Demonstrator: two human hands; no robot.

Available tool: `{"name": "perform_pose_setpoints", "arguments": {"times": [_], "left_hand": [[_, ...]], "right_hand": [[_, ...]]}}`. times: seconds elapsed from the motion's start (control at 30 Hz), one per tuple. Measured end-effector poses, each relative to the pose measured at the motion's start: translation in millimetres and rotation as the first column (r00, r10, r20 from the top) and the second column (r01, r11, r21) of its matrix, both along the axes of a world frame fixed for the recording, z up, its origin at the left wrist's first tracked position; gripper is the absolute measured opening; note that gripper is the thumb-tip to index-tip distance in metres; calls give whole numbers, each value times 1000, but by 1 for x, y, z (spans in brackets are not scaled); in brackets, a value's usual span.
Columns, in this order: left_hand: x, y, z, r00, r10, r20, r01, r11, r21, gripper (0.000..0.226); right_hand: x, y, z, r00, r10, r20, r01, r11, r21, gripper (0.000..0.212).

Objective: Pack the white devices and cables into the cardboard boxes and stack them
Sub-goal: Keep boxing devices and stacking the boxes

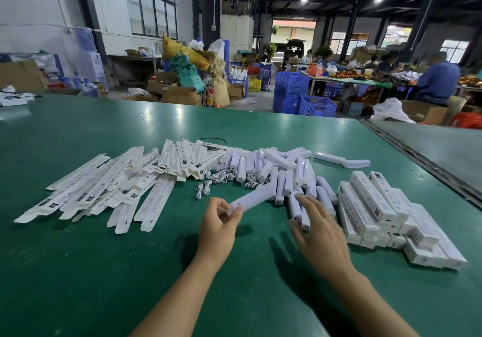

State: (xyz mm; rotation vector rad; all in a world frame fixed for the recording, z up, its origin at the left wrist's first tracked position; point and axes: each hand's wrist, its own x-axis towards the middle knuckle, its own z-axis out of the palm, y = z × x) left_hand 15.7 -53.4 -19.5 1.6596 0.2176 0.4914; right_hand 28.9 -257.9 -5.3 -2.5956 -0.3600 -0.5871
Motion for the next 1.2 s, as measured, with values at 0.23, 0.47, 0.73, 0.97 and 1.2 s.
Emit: {"name": "perform_pose_setpoints", "arguments": {"times": [0.23, 0.47, 0.73, 0.97, 1.2], "left_hand": [[-5, 2, -1, 954, -265, -142, 290, 935, 205, 23], [12, 52, -3, 847, 461, -265, -92, 618, 781, 73], [10, 55, 0, 760, 558, -334, -45, 557, 829, 61], [1, 56, 5, 735, 578, -354, -57, 574, 817, 46], [-2, 33, 11, 849, 492, -194, -148, 573, 806, 12]], "right_hand": [[0, 7, -5, 953, 303, 25, -304, 945, 119, 34], [2, -1, -12, 960, 259, -110, -247, 962, 114, 20], [1, -8, -9, 972, 178, -156, -172, 984, 49, 15], [0, -4, -10, 973, 207, -98, -199, 977, 82, 19], [-6, 3, -4, 943, 313, -109, -282, 931, 233, 11]]}}
